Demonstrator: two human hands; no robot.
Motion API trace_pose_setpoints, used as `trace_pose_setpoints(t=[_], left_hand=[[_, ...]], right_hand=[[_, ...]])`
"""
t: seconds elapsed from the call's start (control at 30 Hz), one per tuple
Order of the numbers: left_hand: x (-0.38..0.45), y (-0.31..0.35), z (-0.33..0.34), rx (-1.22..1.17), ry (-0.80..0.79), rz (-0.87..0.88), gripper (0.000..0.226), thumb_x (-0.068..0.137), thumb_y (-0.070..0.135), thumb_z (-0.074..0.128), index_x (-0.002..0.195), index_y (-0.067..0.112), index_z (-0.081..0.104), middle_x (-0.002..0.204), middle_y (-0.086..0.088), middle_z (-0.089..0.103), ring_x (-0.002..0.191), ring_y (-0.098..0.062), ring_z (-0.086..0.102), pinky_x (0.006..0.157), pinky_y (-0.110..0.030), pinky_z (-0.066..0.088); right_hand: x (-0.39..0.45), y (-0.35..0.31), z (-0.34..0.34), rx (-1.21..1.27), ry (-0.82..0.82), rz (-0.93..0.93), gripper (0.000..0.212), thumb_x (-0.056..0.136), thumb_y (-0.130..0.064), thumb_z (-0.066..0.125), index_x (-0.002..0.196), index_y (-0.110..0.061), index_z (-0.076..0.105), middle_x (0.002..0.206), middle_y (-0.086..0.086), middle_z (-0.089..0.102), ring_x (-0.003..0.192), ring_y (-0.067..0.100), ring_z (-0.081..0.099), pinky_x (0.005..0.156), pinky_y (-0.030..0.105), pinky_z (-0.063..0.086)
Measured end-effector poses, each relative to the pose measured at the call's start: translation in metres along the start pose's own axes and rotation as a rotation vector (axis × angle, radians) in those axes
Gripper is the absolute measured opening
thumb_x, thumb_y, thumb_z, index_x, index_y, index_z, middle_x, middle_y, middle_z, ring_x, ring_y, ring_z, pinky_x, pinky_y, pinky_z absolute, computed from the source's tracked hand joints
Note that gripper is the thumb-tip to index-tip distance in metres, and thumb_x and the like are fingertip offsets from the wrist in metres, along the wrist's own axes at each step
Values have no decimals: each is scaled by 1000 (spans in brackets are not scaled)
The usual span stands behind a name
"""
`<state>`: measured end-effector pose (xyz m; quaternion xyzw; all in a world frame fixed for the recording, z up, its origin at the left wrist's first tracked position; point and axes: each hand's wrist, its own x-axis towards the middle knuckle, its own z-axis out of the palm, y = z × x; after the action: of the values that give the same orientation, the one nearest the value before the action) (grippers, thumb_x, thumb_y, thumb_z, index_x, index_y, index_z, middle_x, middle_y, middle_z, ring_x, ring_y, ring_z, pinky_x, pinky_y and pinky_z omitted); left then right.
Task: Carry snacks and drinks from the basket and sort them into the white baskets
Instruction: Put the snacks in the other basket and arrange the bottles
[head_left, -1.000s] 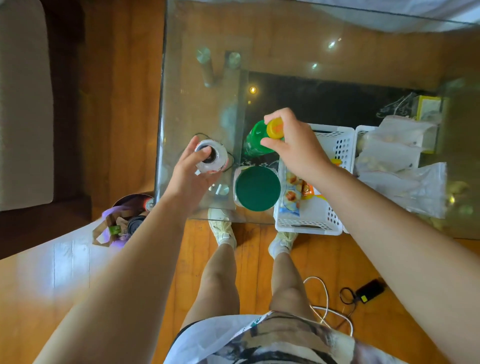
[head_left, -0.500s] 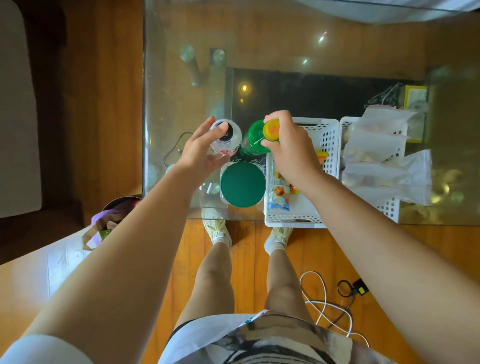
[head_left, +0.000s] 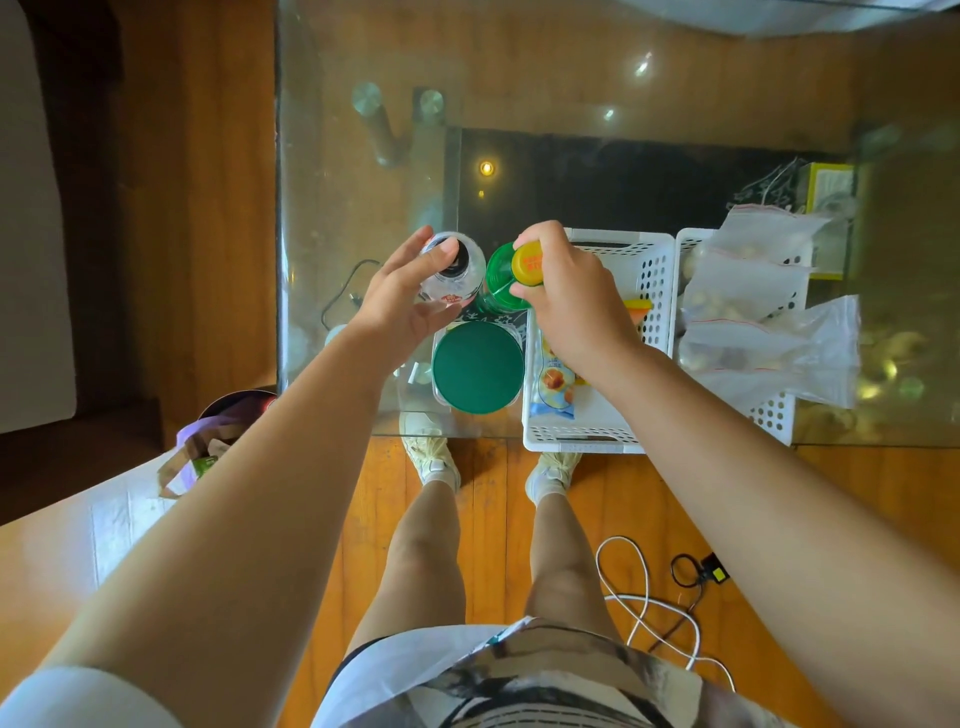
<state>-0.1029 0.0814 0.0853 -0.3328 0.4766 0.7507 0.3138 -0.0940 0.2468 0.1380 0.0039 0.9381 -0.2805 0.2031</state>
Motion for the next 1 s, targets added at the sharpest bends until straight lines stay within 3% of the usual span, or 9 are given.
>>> trace_pose_setpoints(t=[0.23, 0.43, 0.67, 0.77, 0.87, 0.93, 1.0], left_hand=[[0, -3, 0, 29, 10, 16, 60, 81, 31, 65, 137, 30, 42, 115, 0, 52, 89, -21, 65, 66, -24, 57], [2, -6, 0, 104, 56, 25, 57, 83, 32, 65, 136, 32, 43, 128, -4, 41, 104, -17, 52, 93, -31, 46], [0, -6, 2, 129, 68, 22, 58, 83, 36, 64, 136, 36, 42, 128, 0, 41, 102, -18, 54, 97, -32, 42], [0, -7, -1, 175, 43, 14, 72, 77, 44, 64, 142, 39, 33, 130, 7, 44, 109, -24, 56, 97, -34, 41], [-3, -21, -9, 219, 50, 31, 100, 66, 44, 69, 148, 34, 12, 153, 2, 28, 137, -25, 34, 112, -45, 23], [-8, -37, -15, 312, 53, -17, 112, 58, 39, 79, 148, 28, 15, 155, -2, 27, 140, -27, 29, 113, -53, 22], [-16, -57, -19, 379, 56, -189, 104, 59, 31, 84, 144, 26, 25, 149, -3, 35, 136, -30, 33, 103, -56, 33]], right_hand=[[1, 0, -1, -8, -15, -5, 37, 88, -10, 59, 121, -10, 43, 91, 5, 48, 80, 18, 45, 64, 28, 35], [4, 2, -6, 21, -55, -31, 38, 88, -9, 59, 122, -11, 43, 99, 11, 55, 85, 22, 52, 69, 33, 46], [7, 1, -12, 15, -96, -58, 37, 89, -12, 58, 122, -11, 43, 94, 10, 53, 88, 28, 56, 77, 47, 50], [7, 1, -11, 17, -99, -58, 37, 89, -12, 58, 122, -11, 43, 91, 7, 50, 87, 28, 55, 76, 44, 50], [7, 4, -10, 18, -102, -55, 38, 88, -12, 59, 122, -13, 43, 94, 9, 53, 88, 27, 55, 75, 42, 50], [7, 5, -10, 32, -97, -57, 37, 88, -11, 59, 121, -13, 43, 100, 12, 58, 87, 26, 55, 74, 39, 49], [8, 5, -10, 50, -95, -60, 37, 88, -10, 59, 121, -13, 44, 106, 14, 60, 88, 26, 56, 76, 40, 50]])
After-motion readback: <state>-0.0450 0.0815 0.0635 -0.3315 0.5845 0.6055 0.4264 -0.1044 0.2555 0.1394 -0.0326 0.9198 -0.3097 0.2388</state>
